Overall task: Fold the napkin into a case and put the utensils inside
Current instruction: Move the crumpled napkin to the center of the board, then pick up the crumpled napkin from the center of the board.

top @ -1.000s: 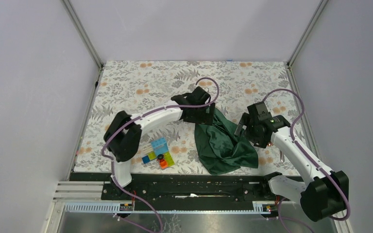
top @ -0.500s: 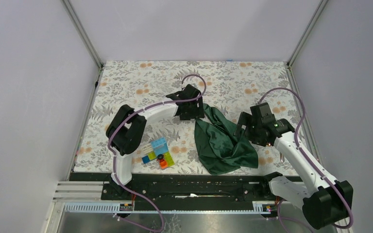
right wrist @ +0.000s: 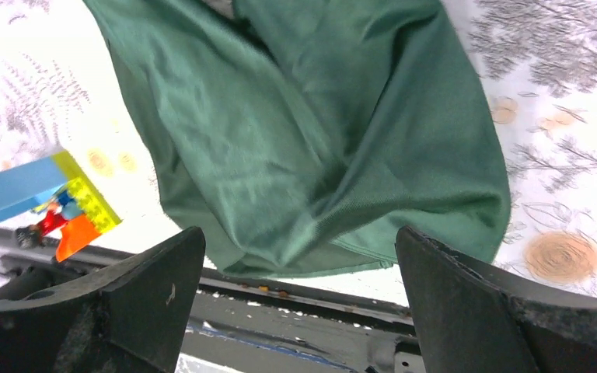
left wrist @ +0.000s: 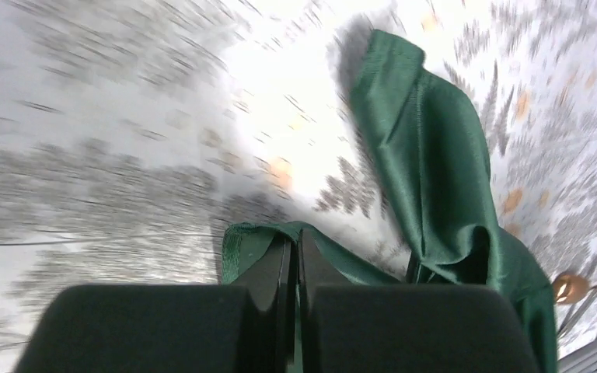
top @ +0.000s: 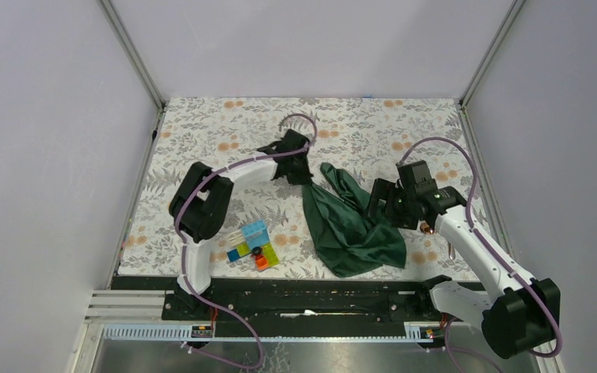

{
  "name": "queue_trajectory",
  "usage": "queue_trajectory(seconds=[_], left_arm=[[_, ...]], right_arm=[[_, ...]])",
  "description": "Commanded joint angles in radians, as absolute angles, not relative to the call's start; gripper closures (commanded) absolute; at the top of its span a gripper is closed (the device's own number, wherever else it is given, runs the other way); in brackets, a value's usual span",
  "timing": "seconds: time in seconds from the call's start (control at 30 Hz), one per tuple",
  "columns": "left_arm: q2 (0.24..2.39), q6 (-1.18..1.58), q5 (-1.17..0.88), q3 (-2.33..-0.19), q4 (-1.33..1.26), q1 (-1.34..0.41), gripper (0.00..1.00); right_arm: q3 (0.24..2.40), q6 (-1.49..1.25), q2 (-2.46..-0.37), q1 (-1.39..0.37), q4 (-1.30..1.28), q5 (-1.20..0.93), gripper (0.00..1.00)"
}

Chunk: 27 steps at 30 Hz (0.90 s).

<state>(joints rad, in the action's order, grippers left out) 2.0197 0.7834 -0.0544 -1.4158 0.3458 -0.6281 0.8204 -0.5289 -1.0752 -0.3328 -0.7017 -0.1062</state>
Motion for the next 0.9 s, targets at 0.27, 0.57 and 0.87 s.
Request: queue_trajectory(seconds=[0.27, 0.57, 0.87], left_arm=[[1.591, 0.860, -0.065, -1.127, 0.242, -0.246, 1.00], [1.547, 0.891, -0.212, -0.997, 0.163, -0.221, 1.00], [1.468, 0.876, -0.184, -0.922, 0.148, -0.226, 1.00]], right_arm=[[0.900, -0.435, -1.359, -0.466, -0.525, -0.288, 0.01], [0.979, -0.632, -1.602, -0.526, -0.592, -0.010, 0.29], [1.199, -1.040, -1.760, -0.613, -0.743, 0.178, 0.19]])
